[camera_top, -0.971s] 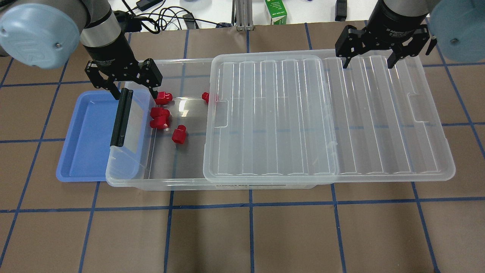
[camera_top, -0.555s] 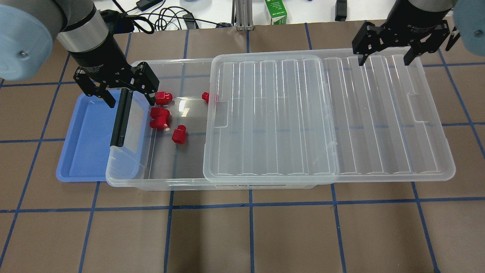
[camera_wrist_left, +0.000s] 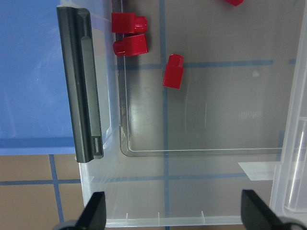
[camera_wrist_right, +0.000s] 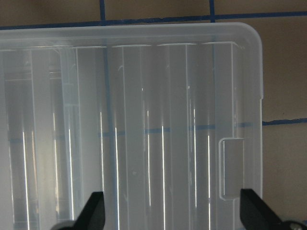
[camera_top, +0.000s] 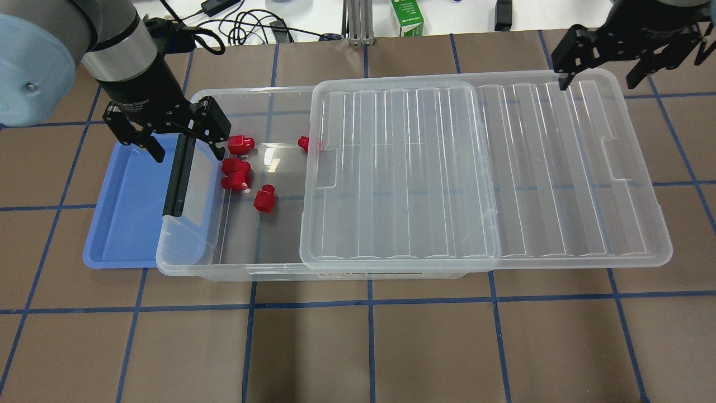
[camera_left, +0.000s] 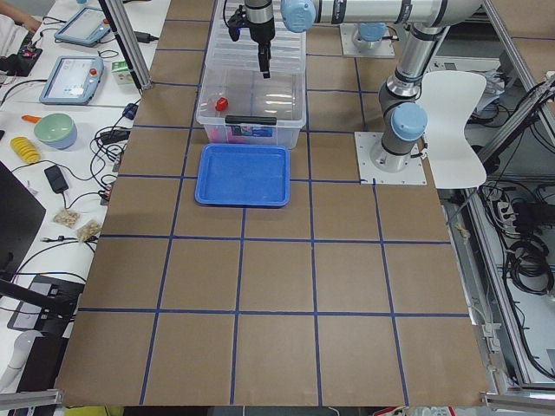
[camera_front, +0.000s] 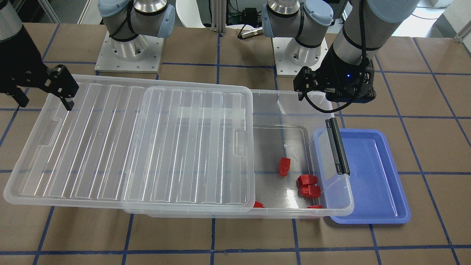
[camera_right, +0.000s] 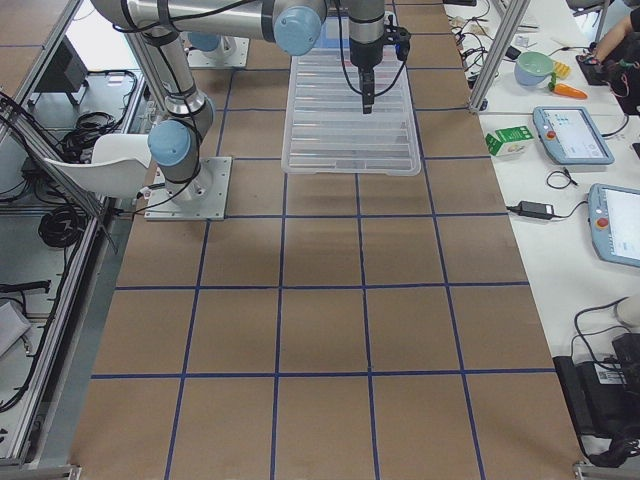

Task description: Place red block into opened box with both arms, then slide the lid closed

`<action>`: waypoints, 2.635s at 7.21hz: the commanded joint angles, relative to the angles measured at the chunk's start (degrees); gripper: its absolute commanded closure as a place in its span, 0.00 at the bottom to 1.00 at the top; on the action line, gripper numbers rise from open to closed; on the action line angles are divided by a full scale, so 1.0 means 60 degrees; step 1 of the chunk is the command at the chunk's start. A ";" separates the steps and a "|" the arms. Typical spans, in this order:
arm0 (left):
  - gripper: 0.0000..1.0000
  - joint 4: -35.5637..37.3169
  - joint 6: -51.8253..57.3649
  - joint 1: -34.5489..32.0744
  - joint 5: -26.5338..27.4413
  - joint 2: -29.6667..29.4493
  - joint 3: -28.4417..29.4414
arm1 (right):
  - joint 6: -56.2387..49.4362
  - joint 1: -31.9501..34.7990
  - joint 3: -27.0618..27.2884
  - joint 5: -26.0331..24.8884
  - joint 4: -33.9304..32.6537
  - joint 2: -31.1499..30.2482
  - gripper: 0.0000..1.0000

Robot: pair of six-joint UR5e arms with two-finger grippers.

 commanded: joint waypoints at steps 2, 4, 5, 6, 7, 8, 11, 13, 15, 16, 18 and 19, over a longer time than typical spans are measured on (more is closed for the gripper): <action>0.00 0.0015 0.0020 -0.0005 -0.0070 0.0015 -0.0023 | -0.2907 -0.1926 0.0143 0.0026 0.0078 -0.0054 0.00; 0.00 0.0015 0.0020 -0.0005 -0.0099 0.0000 -0.0023 | -0.3778 -0.3043 0.0231 0.0056 0.0064 0.0164 0.00; 0.00 0.0015 0.0020 -0.0005 -0.0055 -0.0029 -0.0023 | -0.3706 -0.3075 0.0566 0.0070 -0.0067 0.0413 0.00; 0.00 -0.0014 0.0020 -0.0005 -0.0055 -0.0015 -0.0023 | -0.3735 -0.3076 0.1091 0.0099 -0.0329 0.0546 0.00; 0.00 -0.0015 0.0020 -0.0005 -0.0040 -0.0015 -0.0038 | -0.3749 -0.3076 0.1691 0.0085 -0.1217 0.0663 0.00; 0.00 0.0000 0.0020 -0.0005 -0.0069 -0.0015 -0.0081 | -0.3750 -0.3076 0.2190 0.0071 -0.1893 0.0751 0.00; 0.00 0.0029 0.0020 0.0010 -0.0040 0.0029 -0.0199 | -0.3516 -0.3032 0.2560 0.0100 -0.2105 0.0941 0.00; 0.00 0.0058 0.0020 0.0010 -0.0083 0.0015 -0.0199 | -0.2698 -0.2872 0.2634 0.0114 -0.2060 0.0913 0.00; 0.00 0.0059 0.0020 0.0024 -0.0040 0.0029 -0.0213 | -0.2245 -0.2375 0.2708 0.0114 -0.2061 0.0913 0.00; 0.00 0.0059 0.0020 0.0024 -0.0069 0.0029 -0.0199 | -0.1965 -0.2126 0.2722 0.0114 -0.2075 0.0913 0.00; 0.00 0.0102 0.0020 0.0024 -0.0055 0.0029 -0.0199 | -0.1278 -0.1526 0.2722 0.0114 -0.2061 0.0913 0.00; 0.00 0.0103 -0.0009 0.0024 -0.0127 0.0015 -0.0199 | -0.0999 -0.1204 0.2708 0.0114 -0.2075 0.0913 0.00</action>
